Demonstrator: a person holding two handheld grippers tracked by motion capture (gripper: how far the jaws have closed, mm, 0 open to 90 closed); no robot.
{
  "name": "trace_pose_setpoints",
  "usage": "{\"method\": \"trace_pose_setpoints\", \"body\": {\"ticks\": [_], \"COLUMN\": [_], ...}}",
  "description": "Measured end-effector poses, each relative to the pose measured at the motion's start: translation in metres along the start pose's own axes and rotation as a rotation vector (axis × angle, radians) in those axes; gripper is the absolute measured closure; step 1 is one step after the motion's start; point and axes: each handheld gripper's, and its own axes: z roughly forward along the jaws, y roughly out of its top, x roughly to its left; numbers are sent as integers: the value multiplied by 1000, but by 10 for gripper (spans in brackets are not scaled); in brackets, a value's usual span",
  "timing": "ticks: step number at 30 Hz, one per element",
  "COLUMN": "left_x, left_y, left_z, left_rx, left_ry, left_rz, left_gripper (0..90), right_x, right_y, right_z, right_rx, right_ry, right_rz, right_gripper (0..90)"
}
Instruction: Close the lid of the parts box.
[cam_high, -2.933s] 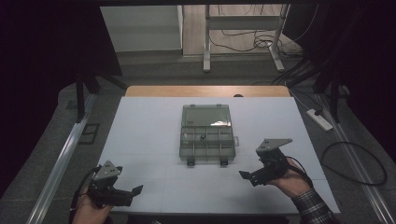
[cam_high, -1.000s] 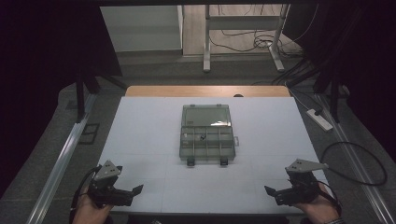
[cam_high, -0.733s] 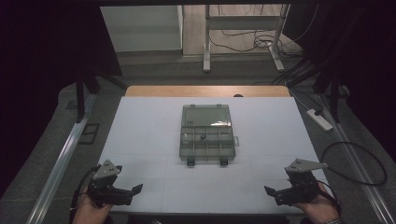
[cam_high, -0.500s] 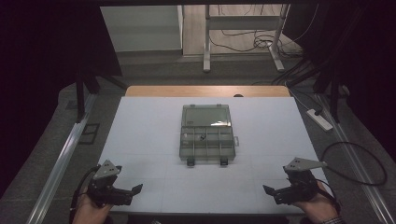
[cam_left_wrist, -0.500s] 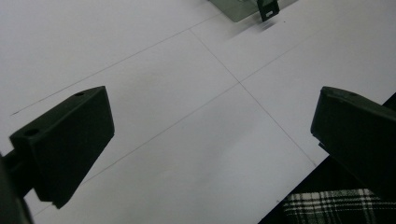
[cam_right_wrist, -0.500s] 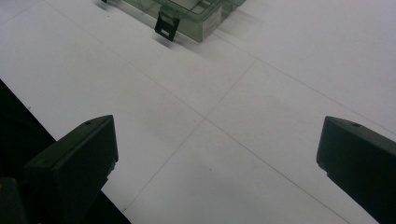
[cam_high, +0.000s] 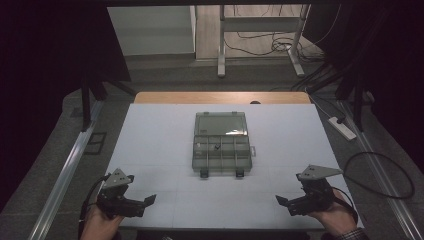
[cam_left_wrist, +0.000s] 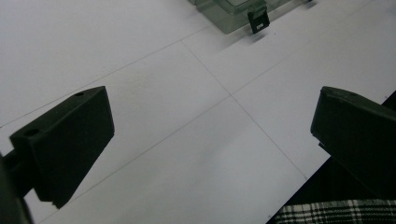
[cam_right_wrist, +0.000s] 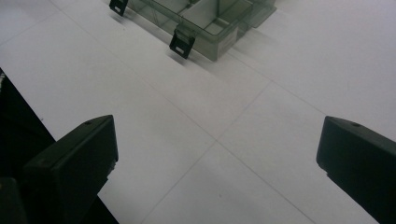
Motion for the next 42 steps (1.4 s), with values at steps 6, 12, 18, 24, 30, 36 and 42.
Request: {"method": "trace_pose_setpoints", "body": {"ticks": [6,12,18,24,30,36,42], "left_x": [1,2,4,9,10,9,9], "left_y": [6,12,17,21,29,37,45], "left_z": [5,10,16,26,32,38,45], "left_rx": [2,-4,-16,-19,-20,-11,0], "left_ry": [-10,-48,-77,-115,-123,-115,-114], "left_rz": [2,2,12,35,51,65,75], "left_gripper": [0,0,0,0,0,0,0], "right_x": [-1,-5,-8,-11,-16,-18,-19], "right_y": [8,19,28,37,43,51,59], "right_z": [5,14,19,24,33,40,48], "right_rx": [-10,-12,-24,-37,-24,-18,-23], "right_ry": [18,32,46,77,85,88,96], "right_rz": [-5,-20,-22,-22,-16,-19,-23], "right_gripper": [0,0,0,0,0,0,0]}}
